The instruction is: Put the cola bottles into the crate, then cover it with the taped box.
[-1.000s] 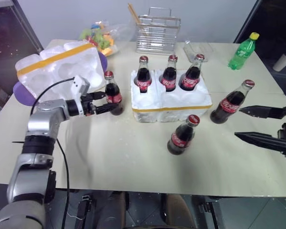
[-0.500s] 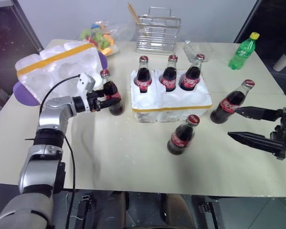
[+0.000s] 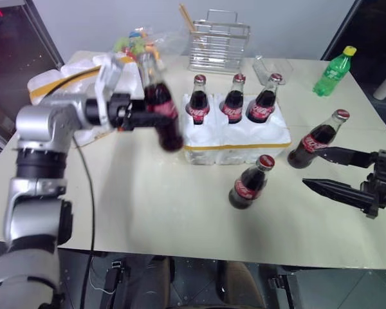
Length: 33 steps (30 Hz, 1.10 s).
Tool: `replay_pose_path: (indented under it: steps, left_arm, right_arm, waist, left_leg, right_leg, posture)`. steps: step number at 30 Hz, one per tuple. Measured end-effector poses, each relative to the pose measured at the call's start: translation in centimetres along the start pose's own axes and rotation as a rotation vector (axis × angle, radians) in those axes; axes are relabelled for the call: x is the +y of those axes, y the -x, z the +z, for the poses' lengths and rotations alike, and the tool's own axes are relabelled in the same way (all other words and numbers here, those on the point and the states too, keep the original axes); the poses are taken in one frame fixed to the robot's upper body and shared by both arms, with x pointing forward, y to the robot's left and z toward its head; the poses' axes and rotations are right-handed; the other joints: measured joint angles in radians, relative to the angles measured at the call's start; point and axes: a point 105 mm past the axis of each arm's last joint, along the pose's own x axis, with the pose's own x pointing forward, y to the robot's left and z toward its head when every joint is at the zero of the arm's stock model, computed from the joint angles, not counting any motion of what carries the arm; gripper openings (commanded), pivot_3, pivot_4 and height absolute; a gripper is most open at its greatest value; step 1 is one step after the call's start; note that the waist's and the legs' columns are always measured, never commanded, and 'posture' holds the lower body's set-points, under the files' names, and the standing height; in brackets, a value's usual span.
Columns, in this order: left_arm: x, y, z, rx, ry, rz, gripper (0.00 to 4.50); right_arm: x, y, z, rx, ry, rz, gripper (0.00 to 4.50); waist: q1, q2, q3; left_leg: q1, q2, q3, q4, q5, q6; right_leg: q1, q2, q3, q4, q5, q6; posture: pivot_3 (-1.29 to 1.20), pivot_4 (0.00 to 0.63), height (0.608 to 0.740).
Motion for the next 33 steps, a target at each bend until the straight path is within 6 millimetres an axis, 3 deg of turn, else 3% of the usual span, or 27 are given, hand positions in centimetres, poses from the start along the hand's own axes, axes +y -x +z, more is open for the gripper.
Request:
replay_pose_path:
  steps: [3, 7, 19, 24, 26, 28, 33]
  left_arm:
    - [1.3, -2.0, -0.2, -0.018, -0.034, 0.015, 2.81]
    - [2.8, -3.5, -3.5, 0.069, -0.022, 0.041, 2.81]
    - [3.2, -2.9, -5.1, 0.195, -0.167, 0.023, 2.81]
    - [3.3, -3.8, -8.5, 0.251, -0.185, 0.042, 2.81]
    - [3.4, -4.1, -9.3, 0.270, -0.207, 0.063, 3.86]
    - [3.5, -4.1, -9.2, 0.268, -0.229, 0.073, 4.44]
    - [3.3, -3.8, -9.2, 0.265, -0.228, 0.074, 4.44]
  right_arm:
    - [0.0, 0.0, -0.3, -0.010, -0.016, -0.020, 4.50]
    - [0.3, -0.1, -0.5, -0.009, -0.022, -0.040, 4.50]
    - [0.2, -0.1, -1.0, -0.017, -0.045, -0.094, 4.50]
    - [0.1, -1.1, -1.2, -0.012, -0.025, -0.078, 4.50]
    - [0.0, -1.4, -1.5, 0.001, -0.013, -0.078, 4.50]
    - [-0.2, -1.6, -1.7, 0.011, 0.002, -0.085, 4.50]
    - [-0.2, -2.0, -2.1, 0.033, 0.032, -0.088, 4.50]
  waist:
    - [-0.009, 0.000, 0.000]
    - [-0.024, 0.000, 0.000]
    - [-0.024, -0.001, 0.001]
    - [-0.024, -0.001, 0.001]
    - [-0.023, -0.001, 0.001]
    - [-0.023, 0.000, 0.000]
    - [-0.025, 0.000, 0.000]
  left_leg:
    - [0.001, 0.000, 0.000, -0.003, 0.000, 0.000]
    - [0.000, 0.000, 0.000, -0.005, 0.000, 0.000]
    - [0.000, 0.000, 0.000, -0.004, 0.000, 0.000]
    - [0.000, 0.000, 0.000, -0.004, 0.000, 0.000]
    - [0.000, 0.000, 0.000, -0.004, 0.000, 0.001]
    - [0.000, 0.000, 0.000, -0.004, 0.000, 0.000]
    - [0.001, 0.000, 0.000, -0.003, 0.000, 0.000]
  right_leg:
    - [-0.001, 0.000, 0.000, 0.001, 0.000, 0.001]
    - [-0.004, 0.001, 0.000, 0.002, 0.000, 0.001]
    - [-0.003, 0.000, 0.000, 0.002, 0.000, 0.001]
    - [-0.003, 0.001, 0.000, 0.002, 0.000, 0.001]
    - [-0.003, 0.000, 0.000, 0.002, 0.000, 0.001]
    - [-0.003, 0.000, 0.000, 0.002, 0.000, 0.001]
    - [-0.002, 0.001, 0.000, 0.002, 0.000, 0.001]
  posture:
    - [0.00, 0.150, 0.739]
    - [0.00, 0.150, 0.739]
    - [0.00, 0.150, 0.739]
    - [0.00, 0.150, 0.739]
    - [0.00, 0.150, 0.739]
    - [0.00, 0.150, 0.739]
    - [0.00, 0.150, 0.739]
